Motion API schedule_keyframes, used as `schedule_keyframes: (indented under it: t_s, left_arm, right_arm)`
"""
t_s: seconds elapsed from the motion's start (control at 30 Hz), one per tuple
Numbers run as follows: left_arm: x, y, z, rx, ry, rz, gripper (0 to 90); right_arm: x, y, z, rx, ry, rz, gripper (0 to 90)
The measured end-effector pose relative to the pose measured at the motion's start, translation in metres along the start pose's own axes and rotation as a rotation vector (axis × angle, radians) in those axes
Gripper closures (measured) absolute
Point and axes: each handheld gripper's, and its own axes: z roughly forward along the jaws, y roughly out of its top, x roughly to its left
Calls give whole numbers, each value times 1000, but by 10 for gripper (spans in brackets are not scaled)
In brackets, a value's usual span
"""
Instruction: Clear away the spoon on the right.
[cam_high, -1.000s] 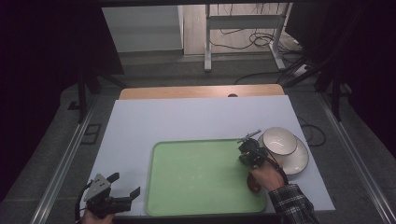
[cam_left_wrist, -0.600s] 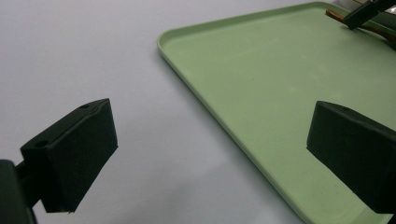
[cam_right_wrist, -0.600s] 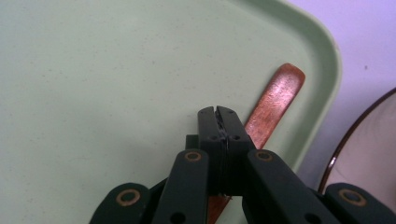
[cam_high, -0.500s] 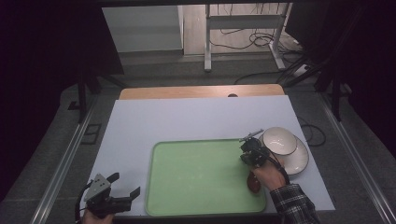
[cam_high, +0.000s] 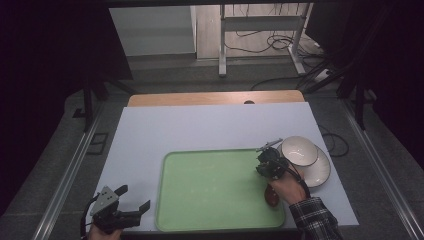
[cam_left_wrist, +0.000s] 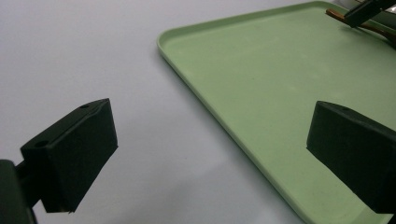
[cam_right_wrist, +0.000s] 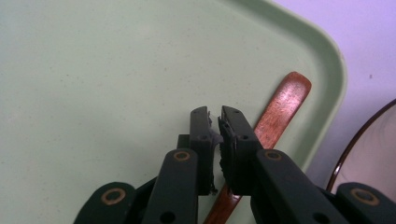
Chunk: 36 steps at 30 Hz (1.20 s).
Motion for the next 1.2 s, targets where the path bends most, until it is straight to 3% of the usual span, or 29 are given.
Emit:
schedule_keyframes:
  t_s: [0.6, 1.2]
  left_arm:
    - [0, 0, 0, 0, 0, -2, 13]
    - [0, 0, 0, -1, 1, -5, 13]
  right_arm:
    - [10, 3, -8, -39, 4, -52, 695]
    - [18, 6, -23, -131, 18, -89, 349]
